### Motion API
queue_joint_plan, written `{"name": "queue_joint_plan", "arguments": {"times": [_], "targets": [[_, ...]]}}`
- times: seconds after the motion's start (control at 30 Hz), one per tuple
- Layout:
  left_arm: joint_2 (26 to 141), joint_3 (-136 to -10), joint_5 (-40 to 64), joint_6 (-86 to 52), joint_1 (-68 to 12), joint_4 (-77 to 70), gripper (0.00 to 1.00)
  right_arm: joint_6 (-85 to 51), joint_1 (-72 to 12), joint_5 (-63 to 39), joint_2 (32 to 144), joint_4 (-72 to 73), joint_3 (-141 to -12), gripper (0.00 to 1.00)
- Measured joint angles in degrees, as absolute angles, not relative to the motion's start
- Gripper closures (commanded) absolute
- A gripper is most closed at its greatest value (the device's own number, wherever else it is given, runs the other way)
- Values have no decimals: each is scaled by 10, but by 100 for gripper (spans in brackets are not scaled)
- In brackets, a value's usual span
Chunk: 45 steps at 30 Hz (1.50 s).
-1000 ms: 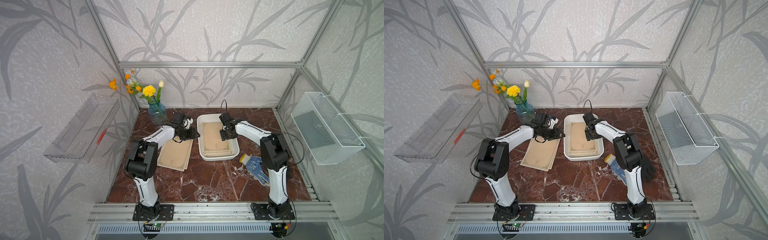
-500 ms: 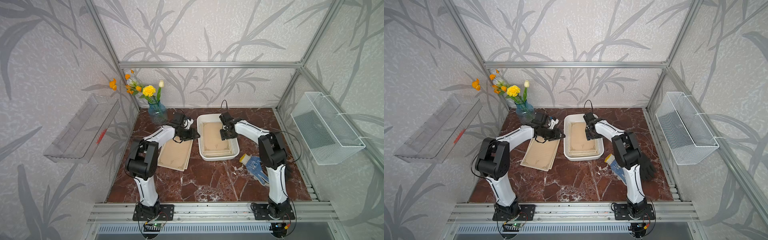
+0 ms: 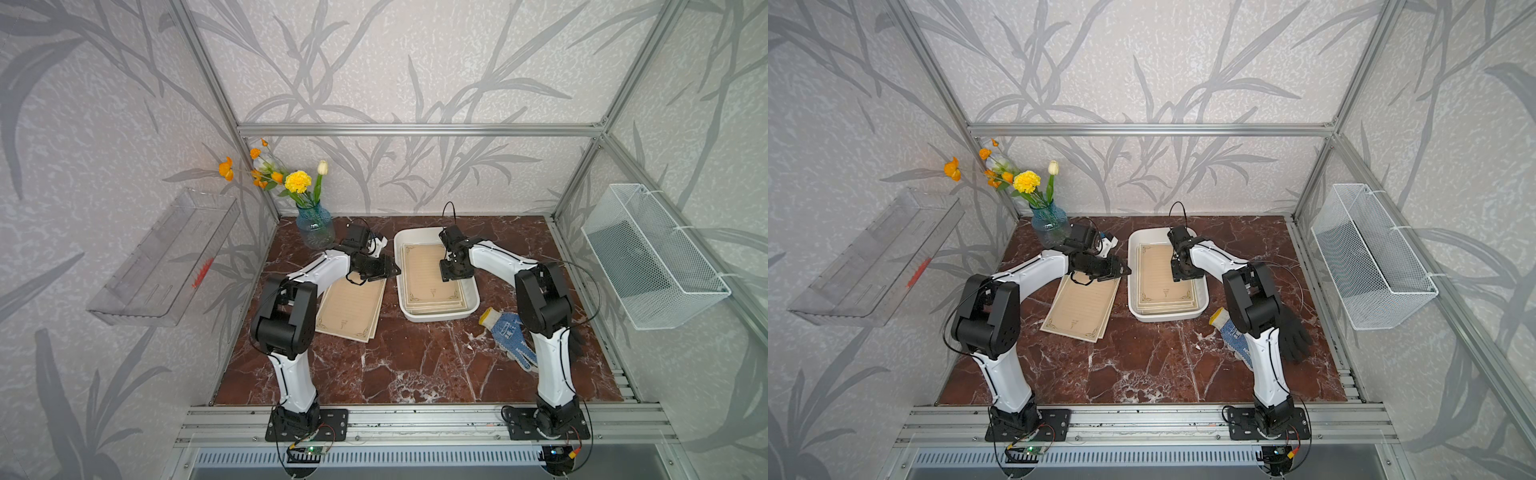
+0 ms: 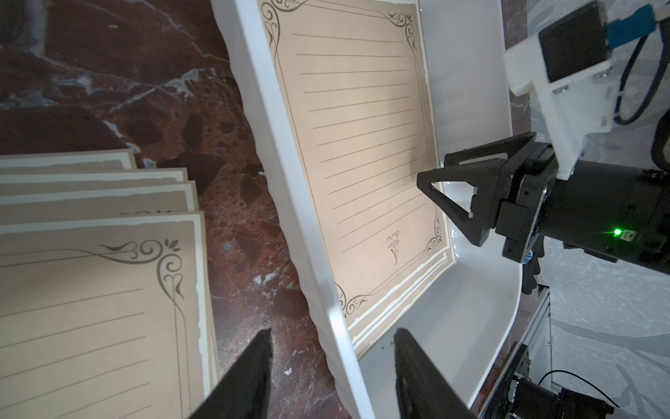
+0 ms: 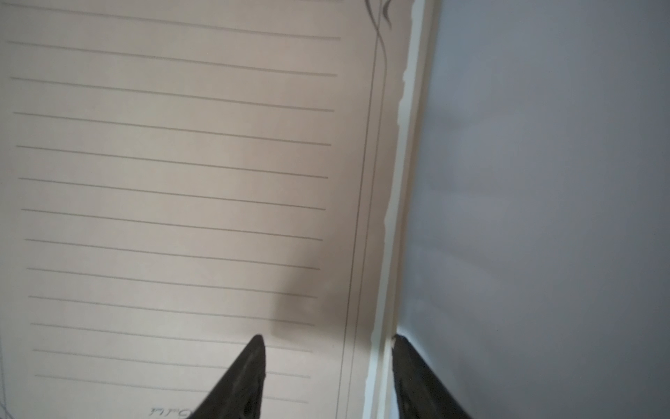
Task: Take out the stationery paper from the storage box
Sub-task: Pick up the stationery paper from the storage box.
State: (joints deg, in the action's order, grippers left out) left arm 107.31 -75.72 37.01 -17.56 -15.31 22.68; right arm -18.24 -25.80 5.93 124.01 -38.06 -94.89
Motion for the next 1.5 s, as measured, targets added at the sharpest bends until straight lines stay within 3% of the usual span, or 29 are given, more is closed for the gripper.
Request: {"name": "queue_joint_plan", "arguments": {"times": [1.5], "targets": [[1083, -768, 377, -208, -155, 190, 49, -185, -257, 50, 1239, -399, -951, 43]]}}
